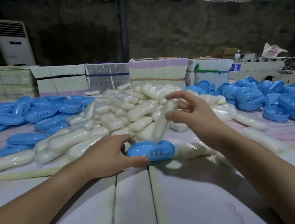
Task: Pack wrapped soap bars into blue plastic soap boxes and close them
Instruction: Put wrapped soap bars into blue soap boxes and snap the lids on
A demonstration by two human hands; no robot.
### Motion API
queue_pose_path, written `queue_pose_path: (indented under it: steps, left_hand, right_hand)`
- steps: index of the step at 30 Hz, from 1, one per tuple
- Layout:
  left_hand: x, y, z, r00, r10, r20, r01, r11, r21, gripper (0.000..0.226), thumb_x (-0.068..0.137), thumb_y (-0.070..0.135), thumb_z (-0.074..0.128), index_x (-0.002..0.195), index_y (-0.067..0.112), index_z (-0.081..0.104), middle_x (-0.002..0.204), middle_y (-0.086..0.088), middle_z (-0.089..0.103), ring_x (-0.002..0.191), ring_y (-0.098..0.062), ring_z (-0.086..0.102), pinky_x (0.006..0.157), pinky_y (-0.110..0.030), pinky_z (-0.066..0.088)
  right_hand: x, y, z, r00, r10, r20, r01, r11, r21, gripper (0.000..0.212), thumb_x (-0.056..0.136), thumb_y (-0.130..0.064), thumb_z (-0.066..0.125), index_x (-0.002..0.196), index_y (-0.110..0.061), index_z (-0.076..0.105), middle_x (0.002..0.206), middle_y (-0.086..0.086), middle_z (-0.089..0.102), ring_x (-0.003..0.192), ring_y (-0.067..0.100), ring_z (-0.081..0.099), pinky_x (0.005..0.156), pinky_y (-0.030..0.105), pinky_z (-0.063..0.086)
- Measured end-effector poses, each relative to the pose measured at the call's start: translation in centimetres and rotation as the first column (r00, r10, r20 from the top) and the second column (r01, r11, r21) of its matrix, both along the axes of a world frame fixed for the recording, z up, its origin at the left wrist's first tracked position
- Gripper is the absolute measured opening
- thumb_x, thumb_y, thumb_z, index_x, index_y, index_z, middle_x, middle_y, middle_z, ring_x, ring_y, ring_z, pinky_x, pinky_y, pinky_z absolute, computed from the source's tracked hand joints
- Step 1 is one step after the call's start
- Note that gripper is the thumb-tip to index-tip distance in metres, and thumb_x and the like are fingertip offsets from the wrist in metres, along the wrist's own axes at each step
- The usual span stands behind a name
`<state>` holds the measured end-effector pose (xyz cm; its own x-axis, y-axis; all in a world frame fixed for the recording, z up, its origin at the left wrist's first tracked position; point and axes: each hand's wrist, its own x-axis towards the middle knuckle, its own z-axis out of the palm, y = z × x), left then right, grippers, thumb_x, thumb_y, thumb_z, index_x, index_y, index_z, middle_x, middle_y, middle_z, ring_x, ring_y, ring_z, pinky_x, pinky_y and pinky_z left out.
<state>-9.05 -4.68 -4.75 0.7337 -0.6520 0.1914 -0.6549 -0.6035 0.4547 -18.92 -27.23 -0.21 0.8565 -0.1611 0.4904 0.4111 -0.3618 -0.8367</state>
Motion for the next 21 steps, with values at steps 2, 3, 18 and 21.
queue_pose_path:
  steps: [2,3,18,21]
  left_hand:
    - [0.0,0.0,0.0,1.000,0.016,0.000,-0.016,1.000,-0.006,0.068,0.043,0.093,0.057,0.094,0.048,0.060,0.060,0.033,0.056,0.060,0.007,0.052,0.054,-0.028,0.033]
    - [0.0,0.0,0.0,1.000,0.022,0.005,-0.022,1.000,-0.007,0.069,0.043,0.093,0.056,0.094,0.048,0.060,0.060,0.033,0.056,0.059,0.007,0.052,0.054,-0.028,0.033]
    - [0.4,0.1,0.0,0.998,0.046,0.038,-0.046,0.999,0.015,0.073,0.043,0.096,0.054,0.098,0.048,0.061,0.067,0.012,0.061,0.061,-0.002,0.054,0.051,-0.026,0.032]
    - [0.4,0.1,0.0,0.998,0.052,0.038,-0.053,0.998,0.018,0.074,0.043,0.096,0.053,0.099,0.048,0.060,0.070,0.013,0.061,0.064,-0.002,0.056,0.053,-0.025,0.035]
  right_hand:
    - [0.2,1.0,-0.8,0.996,0.077,-0.049,-0.077,0.997,0.004,0.036,0.078,0.002,0.074,0.106,-0.018,0.062,0.064,-0.013,0.065,0.062,0.000,0.062,0.061,0.010,0.047]
    - [0.4,1.4,-1.2,0.991,0.101,-0.091,-0.102,0.995,-0.006,0.037,0.076,0.006,0.074,0.103,-0.016,0.061,0.064,-0.012,0.064,0.062,0.002,0.061,0.061,0.012,0.048]
    - [0.6,0.0,-2.0,0.951,-0.081,-0.300,-0.101,0.832,-0.545,0.044,0.074,-0.042,0.079,0.112,-0.041,0.056,0.111,-0.017,0.062,0.103,-0.010,0.053,0.083,0.014,0.044]
    - [0.2,-0.7,-1.3,0.944,-0.077,-0.320,-0.113,0.837,-0.536,0.055,0.077,-0.038,0.076,0.125,-0.045,0.053,0.121,-0.020,0.061,0.114,-0.007,0.051,0.092,0.018,0.044]
